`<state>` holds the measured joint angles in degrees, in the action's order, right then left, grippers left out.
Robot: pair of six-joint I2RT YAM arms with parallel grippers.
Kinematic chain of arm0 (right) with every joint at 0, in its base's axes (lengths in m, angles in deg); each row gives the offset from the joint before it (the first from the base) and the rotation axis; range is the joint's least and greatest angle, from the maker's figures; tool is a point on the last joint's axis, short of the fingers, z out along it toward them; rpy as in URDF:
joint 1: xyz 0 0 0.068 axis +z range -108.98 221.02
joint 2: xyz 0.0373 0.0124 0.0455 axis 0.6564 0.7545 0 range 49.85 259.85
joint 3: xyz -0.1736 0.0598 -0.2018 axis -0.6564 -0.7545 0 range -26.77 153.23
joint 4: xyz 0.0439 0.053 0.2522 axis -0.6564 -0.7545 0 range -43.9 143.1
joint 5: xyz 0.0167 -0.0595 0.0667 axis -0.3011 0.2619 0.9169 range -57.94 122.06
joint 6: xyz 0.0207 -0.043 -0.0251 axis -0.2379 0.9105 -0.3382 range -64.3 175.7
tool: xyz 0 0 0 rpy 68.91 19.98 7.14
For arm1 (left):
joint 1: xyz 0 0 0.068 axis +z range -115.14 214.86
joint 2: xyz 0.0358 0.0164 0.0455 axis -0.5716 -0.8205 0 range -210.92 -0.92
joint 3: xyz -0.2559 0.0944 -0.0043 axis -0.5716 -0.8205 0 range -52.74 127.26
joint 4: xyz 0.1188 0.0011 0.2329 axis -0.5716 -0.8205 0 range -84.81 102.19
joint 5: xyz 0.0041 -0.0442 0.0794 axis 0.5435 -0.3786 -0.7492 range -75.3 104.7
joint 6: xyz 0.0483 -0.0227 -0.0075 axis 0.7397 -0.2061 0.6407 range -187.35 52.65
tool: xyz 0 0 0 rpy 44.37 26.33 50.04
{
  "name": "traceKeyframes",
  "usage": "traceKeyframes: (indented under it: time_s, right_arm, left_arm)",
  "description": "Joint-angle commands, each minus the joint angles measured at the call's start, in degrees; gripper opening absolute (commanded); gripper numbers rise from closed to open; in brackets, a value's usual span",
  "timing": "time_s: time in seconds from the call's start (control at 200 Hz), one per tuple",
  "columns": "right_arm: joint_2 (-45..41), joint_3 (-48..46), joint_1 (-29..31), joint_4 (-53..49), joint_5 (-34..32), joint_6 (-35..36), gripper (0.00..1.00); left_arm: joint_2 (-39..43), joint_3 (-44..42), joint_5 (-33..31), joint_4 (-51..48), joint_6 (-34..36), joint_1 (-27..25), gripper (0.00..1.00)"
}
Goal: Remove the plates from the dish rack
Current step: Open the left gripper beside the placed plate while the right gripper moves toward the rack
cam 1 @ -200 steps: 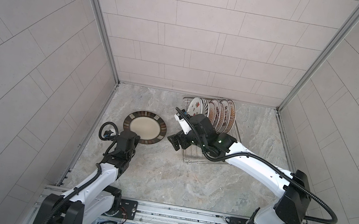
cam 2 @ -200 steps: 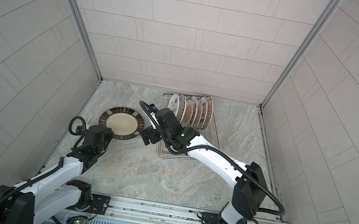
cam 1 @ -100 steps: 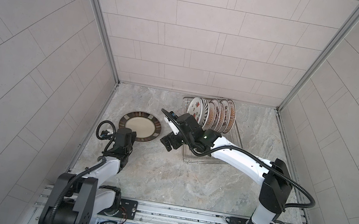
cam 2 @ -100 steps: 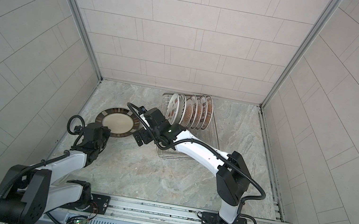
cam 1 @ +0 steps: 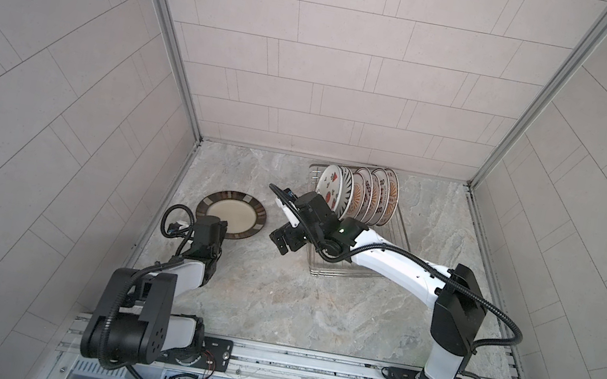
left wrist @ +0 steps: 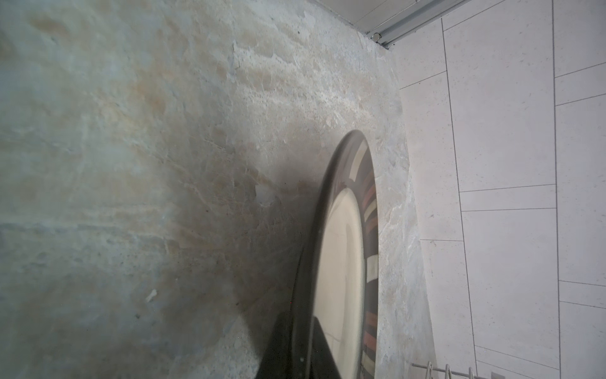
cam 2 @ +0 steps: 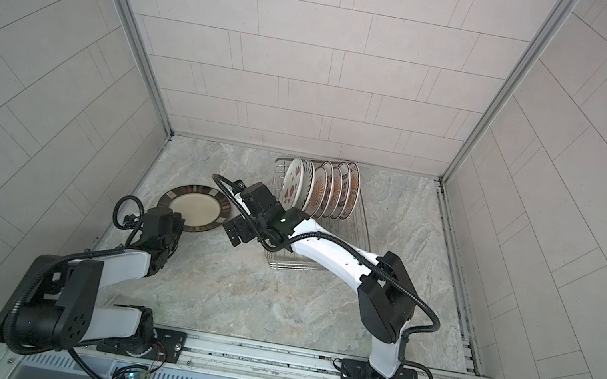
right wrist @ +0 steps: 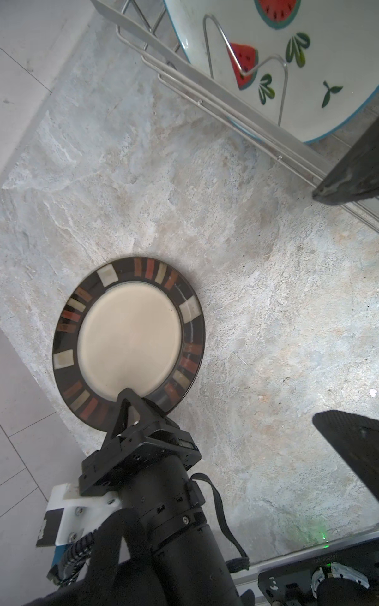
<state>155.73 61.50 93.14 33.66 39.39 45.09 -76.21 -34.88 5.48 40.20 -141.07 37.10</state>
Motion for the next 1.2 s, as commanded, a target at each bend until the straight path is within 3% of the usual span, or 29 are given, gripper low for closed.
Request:
traceKeyframes:
  time_s: [0.0,0.215,0.435,0.606,0.876,0.941,1.066,1.141,1.196]
  right_arm:
    - [1.05,2.44,0.00,0.82,-0.36,0.85,0.99]
    - [3.42,5.41,-0.26,0.11,0.39,1.12,0.99]
    - [4.15,4.81,-1.27,2.00,0.40,0.77,0.99]
    - [5.02,4.89,-2.01,2.22,0.66,0.58,0.99]
    - [5.31,5.24,-2.28,2.04,0.91,0.68,0.99]
    - [5.04,5.16,-2.28,1.95,0.93,0.68,0.98]
    - [4.22,5.40,-2.28,1.50,0.88,1.35,0.98]
    - [3.56,6.10,-2.28,0.34,0.72,1.81,0.98]
    - [2.87,5.89,-2.28,0.45,0.67,1.89,0.98]
  left_arm:
    - [-2.20,4.65,-1.33,6.27,0.68,0.20,0.00]
    - [-12.38,5.95,-1.14,14.48,0.04,0.24,0.00]
    - [-19.07,9.24,-2.61,15.45,2.18,0.48,0.15]
    - [-21.28,9.73,-3.26,16.46,1.51,0.99,0.16]
    - [-22.52,9.12,-3.62,17.83,1.05,1.62,0.30]
    - [-22.62,8.87,-3.03,17.61,0.10,2.22,0.38]
    - [-22.38,8.43,-1.84,18.49,0.23,3.22,0.42]
    - [-21.01,7.69,-2.62,17.43,0.73,3.19,0.57]
    - [-20.52,7.28,-2.27,16.95,0.65,3.16,0.78]
